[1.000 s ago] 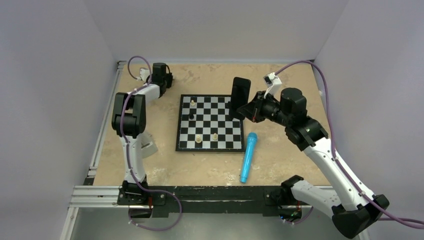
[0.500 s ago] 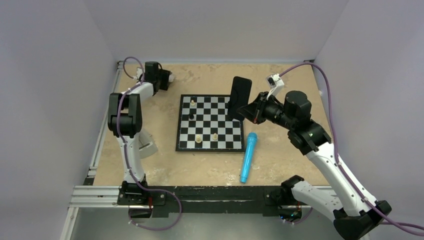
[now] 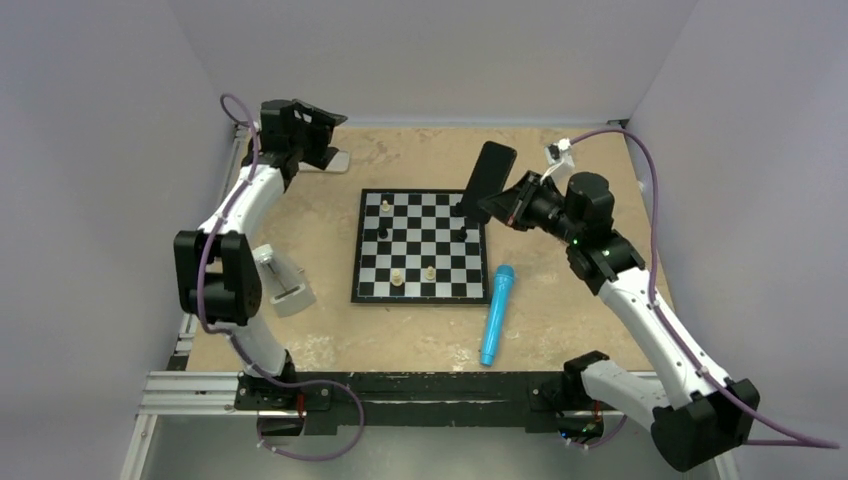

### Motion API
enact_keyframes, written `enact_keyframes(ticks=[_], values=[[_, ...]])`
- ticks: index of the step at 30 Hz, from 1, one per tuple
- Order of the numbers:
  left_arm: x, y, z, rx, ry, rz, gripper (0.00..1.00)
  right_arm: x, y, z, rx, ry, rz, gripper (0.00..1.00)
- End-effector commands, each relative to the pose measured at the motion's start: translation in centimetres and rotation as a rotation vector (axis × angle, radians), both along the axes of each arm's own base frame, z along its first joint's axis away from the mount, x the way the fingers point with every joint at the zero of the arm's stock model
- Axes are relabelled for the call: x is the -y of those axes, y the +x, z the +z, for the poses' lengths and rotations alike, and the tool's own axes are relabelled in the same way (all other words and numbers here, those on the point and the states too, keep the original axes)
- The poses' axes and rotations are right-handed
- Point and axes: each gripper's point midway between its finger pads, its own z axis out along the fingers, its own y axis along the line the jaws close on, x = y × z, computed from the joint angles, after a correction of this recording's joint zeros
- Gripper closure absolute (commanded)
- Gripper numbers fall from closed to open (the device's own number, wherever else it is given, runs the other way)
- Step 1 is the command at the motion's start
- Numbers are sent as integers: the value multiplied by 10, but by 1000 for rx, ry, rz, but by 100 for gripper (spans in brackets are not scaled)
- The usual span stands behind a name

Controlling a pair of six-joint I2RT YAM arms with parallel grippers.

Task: Take the phone out of the phone case
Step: Place the phone at the center of the board.

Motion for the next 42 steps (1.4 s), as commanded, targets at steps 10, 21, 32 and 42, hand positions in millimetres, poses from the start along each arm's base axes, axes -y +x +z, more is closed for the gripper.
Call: enact_keyframes(ticks=[10,21,32,42], values=[[99,-160,105,417,439,-599,15,102,190,-58,-191,389,-544,100],[92,-206,148,653,681,-623,18,168,321,-162,-365,433,-826,100],[94,-212,153,674,660,-628,19,202,348,-209,-431,493,-1003,96],[101,-210,147,676,617,-653,22,186,332,-213,-465,416,-910,48]])
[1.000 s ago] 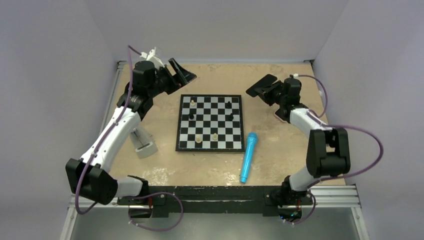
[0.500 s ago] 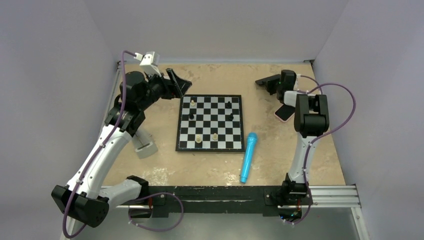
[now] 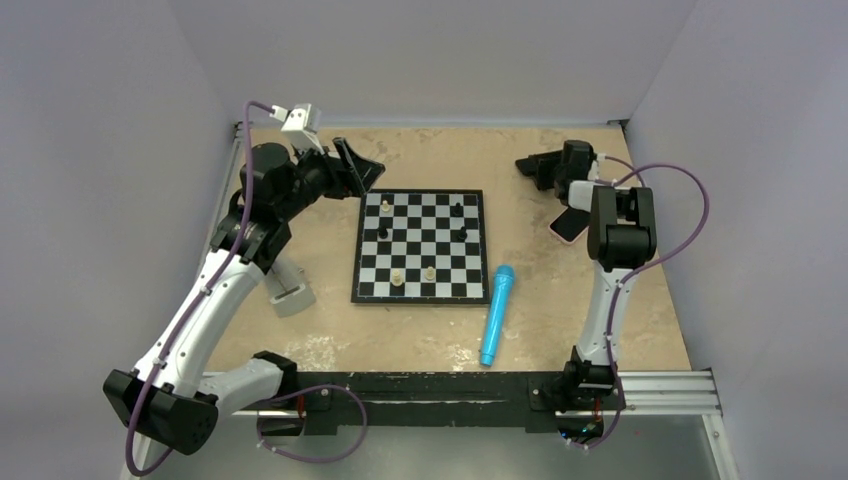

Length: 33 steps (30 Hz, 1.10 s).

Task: Take the phone out of the phone case
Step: Place the phone at the center of the board, then pick up the phone at the center of the board.

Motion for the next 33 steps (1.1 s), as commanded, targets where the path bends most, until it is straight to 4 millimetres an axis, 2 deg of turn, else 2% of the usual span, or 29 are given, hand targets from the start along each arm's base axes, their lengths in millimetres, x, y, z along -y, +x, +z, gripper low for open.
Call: enact_keyframes(ticks=[1,2,3,5,7,11,14,16,19,22,26,28,33], values=[[6,1,6,44,-25,-28,23,-10,-7,40,94,-50,94,45],[8,1,6,43,-29,-34,23,-12,-13,47,111,-62,114,35],[8,1,6,44,-30,-39,23,-16,-28,39,98,-63,139,30],[9,0,8,46,-34,-44,23,-27,-51,39,105,-49,202,28],[9,-2,9,49,-37,-48,23,-32,-70,49,119,-73,259,26],[10,-3,11,52,-42,-55,23,-28,-102,66,114,-266,370,26],[11,-3,10,50,-44,-59,23,-2,-123,70,10,-501,409,26],[12,-2,9,46,-45,-65,23,23,-142,66,-127,-616,385,23],[15,-1,6,33,-48,-72,21,52,-164,56,-307,-699,346,16],[19,-1,4,13,-61,-95,19,68,-175,52,-426,-730,316,13],[25,-2,2,-3,-71,-127,10,89,-180,49,-497,-726,245,9],[24,0,1,-4,-63,-121,9,98,-179,45,-528,-719,237,8],[24,0,1,-2,-54,-117,9,111,-180,24,-579,-682,257,8]])
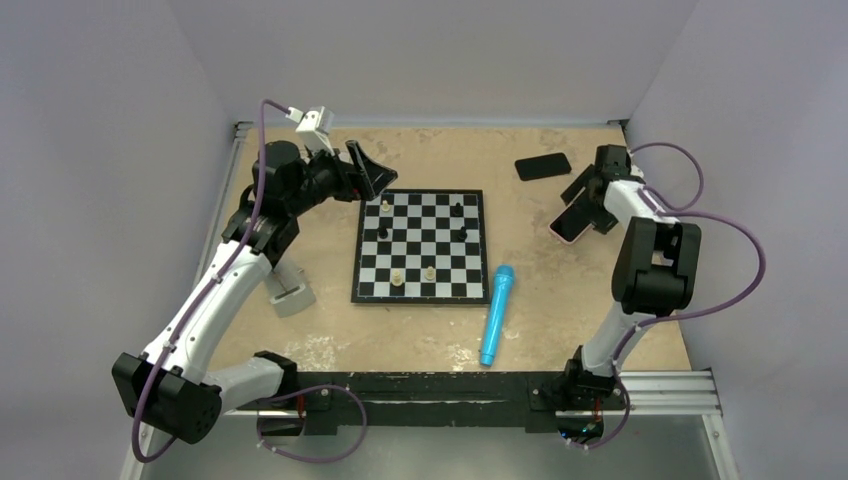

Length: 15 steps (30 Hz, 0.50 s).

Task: Take the phone out of the phone case
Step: Pick up the phone at the center of the board.

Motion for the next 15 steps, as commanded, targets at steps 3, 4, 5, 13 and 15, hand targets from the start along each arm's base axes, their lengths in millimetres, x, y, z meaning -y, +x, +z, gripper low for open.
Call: enact_keyframes(ticks=[3,4,5,13,15], values=[[4,-3,21,55,-25,-24,9,22,1,-8,-45,-21,-16,8],[4,-3,21,55,-27,-25,9,23,3,-11,-51,-18,-10,7],[4,-3,21,56,-29,-25,9,23,6,-13,-55,-16,-5,8],[6,-5,24,60,-36,-38,9,14,22,-25,-49,33,47,8],[4,-4,23,61,-29,-28,9,12,24,-28,-47,46,46,8]])
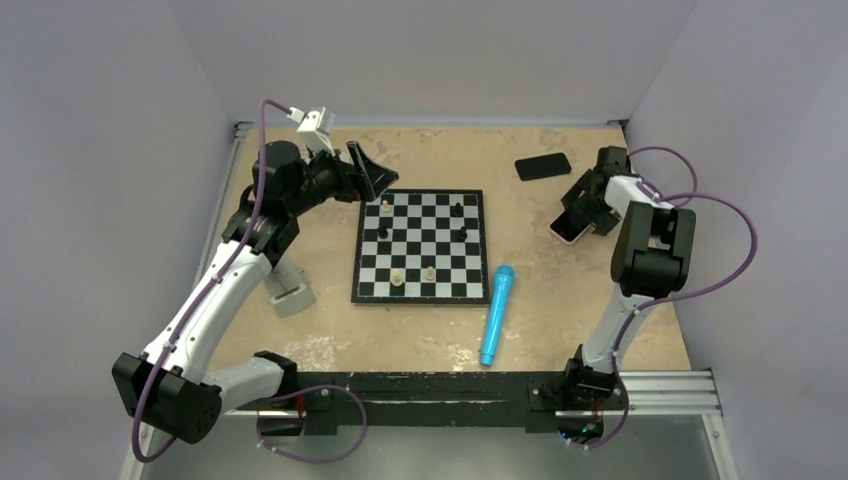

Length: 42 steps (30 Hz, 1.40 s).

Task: Take the phone out of the phone case
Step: Pick up the phone at the center of the board.

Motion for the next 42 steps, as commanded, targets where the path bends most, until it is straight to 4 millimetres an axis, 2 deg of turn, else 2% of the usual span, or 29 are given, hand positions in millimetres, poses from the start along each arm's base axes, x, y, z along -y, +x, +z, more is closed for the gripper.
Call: enact_keyframes(ticks=[1,8,10,17,21,29,35,42], values=[[1,-1,22,59,-24,-8,9,-4,20,13,59,21,24,8],[6,0,18,40,-37,-27,9,-1,25,11,43,22,7,8],[7,-1,19,41,-42,-33,9,-11,30,10,64,67,41,8],[7,0,18,37,-43,-35,9,-20,34,7,73,137,32,7],[8,-1,18,36,-47,-39,9,-16,29,3,37,132,-37,8],[9,-1,19,31,-59,-46,9,8,22,4,-91,23,-98,10],[10,-2,20,30,-66,-53,9,5,19,-16,-215,22,-54,12],[9,1,16,23,-59,-48,9,6,17,-17,-233,0,-17,16]])
